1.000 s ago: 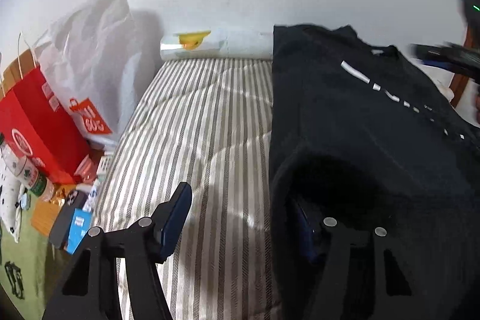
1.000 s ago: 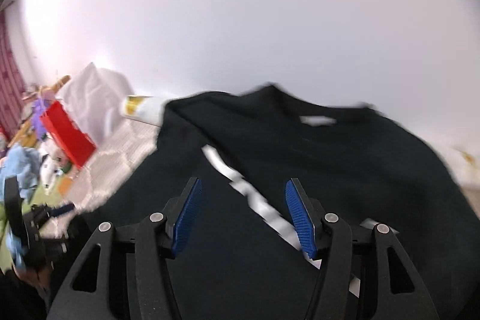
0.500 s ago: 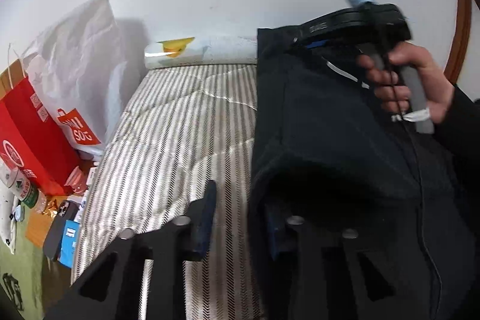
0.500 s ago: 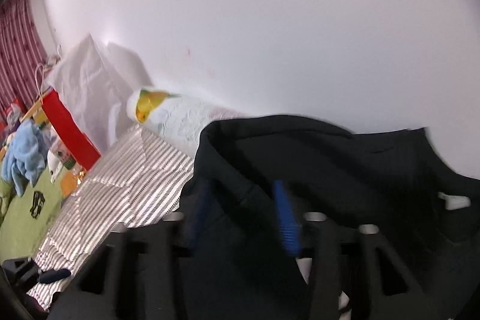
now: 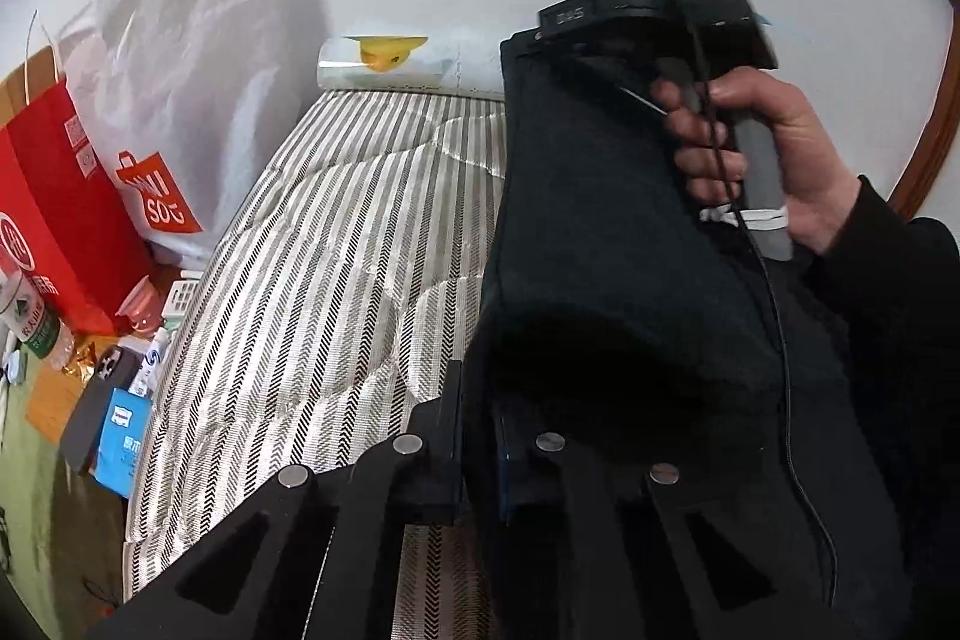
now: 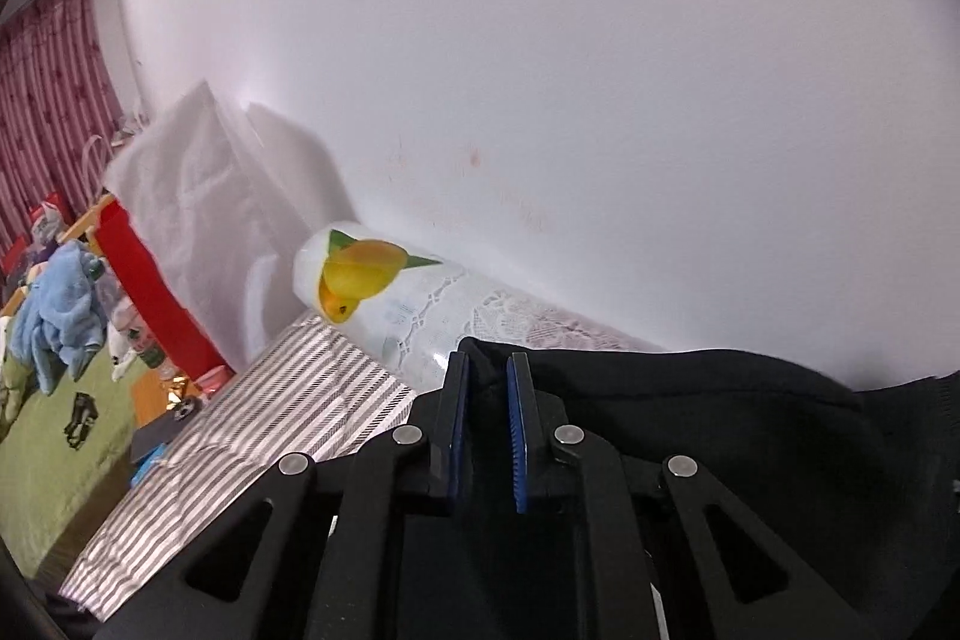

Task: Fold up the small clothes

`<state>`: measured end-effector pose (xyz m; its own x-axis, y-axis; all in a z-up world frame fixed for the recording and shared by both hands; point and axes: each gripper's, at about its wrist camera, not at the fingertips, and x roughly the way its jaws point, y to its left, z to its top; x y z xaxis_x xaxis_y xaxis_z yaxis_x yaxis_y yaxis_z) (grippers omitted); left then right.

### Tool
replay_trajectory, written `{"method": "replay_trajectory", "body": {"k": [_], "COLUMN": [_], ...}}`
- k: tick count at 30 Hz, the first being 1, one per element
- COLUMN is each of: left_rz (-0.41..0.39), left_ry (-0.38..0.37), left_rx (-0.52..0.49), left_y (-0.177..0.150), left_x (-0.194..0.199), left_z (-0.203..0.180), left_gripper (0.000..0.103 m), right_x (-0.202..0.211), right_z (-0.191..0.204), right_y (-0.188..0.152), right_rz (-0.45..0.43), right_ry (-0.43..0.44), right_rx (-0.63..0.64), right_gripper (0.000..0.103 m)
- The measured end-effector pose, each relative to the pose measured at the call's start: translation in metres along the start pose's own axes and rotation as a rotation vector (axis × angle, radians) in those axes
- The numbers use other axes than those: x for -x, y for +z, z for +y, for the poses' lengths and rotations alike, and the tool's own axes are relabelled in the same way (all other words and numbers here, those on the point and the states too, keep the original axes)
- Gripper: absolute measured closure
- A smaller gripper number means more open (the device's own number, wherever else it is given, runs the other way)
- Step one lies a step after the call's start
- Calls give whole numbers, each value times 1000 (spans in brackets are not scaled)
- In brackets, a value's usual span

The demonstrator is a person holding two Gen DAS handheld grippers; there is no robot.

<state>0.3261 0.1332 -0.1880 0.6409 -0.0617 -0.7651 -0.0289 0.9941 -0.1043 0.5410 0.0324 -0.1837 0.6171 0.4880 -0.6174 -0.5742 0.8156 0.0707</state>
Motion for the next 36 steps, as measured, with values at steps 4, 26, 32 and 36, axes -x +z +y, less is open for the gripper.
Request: {"method": "replay_trajectory", "body": {"k": [4, 26, 32, 36], "left_rz": [3, -184, -160, -152], "left_ry": [5, 8, 6, 4], "left_rx": [4, 24, -54, -100], "left_y": [1, 0, -24, -32], "left_x": [1, 87, 109, 117], "left_z": [0, -44, -93, -127], "left_gripper": [92, 33, 32, 31], "right_x": [4, 446, 491, 502], "right_z": [-3, -195, -245, -268], "right_y": [1, -239, -367, -424], "right_rz": [20, -72, 79, 97], "right_ry": [32, -558, -747, -745], "right_rx": [-40, -350, -491, -610], "right_gripper": [80, 37, 36, 36]}}
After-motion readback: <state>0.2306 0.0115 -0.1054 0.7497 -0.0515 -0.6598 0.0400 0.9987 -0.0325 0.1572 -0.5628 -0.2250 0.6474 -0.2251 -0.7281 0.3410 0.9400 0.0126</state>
